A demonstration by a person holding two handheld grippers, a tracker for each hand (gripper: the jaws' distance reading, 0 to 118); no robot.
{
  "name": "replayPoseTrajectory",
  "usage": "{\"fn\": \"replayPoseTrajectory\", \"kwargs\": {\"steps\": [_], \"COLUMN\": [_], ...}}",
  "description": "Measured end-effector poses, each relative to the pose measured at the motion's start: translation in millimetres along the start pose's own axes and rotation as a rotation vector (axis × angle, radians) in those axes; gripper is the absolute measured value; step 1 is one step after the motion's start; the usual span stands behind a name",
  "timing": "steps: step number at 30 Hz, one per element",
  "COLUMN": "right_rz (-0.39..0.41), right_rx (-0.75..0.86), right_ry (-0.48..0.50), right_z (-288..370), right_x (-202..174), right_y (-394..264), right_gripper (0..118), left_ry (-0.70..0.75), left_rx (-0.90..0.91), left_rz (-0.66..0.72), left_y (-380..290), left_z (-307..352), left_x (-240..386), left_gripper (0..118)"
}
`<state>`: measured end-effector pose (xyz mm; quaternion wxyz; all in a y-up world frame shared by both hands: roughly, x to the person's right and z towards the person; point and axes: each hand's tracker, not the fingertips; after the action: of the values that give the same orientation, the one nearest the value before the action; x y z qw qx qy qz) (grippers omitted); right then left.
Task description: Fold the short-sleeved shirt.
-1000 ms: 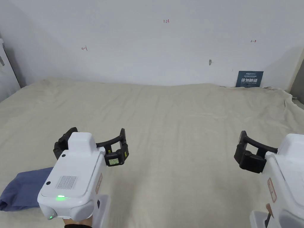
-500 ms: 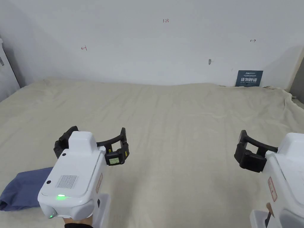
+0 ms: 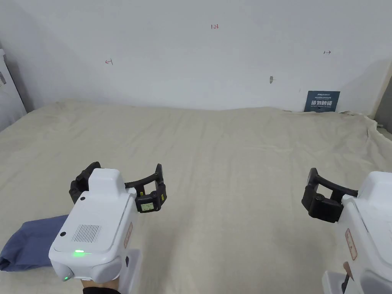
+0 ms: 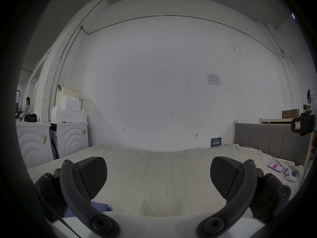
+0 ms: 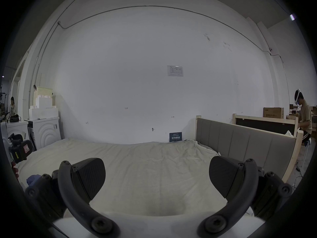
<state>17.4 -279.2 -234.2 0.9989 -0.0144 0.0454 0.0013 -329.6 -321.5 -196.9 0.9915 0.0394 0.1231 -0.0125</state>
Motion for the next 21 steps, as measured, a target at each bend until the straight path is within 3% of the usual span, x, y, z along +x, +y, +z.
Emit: {"fn": "replayPoseTrajectory", "kwargs": {"steps": [21], "right_rz": [-0.004], "right_rx": [0.000], "right_ry": [0.001], "right_z": [-1.8], "right_x": [3.5], "right_y": [-3.1], "right_gripper": [118], "left_ry": [-0.002], "left_rx": [0.000], "left_rz": [0.000], "left_y": [-1.7], "left_z": [0.9], "left_x": [-1.4], "left_gripper": [118]}}
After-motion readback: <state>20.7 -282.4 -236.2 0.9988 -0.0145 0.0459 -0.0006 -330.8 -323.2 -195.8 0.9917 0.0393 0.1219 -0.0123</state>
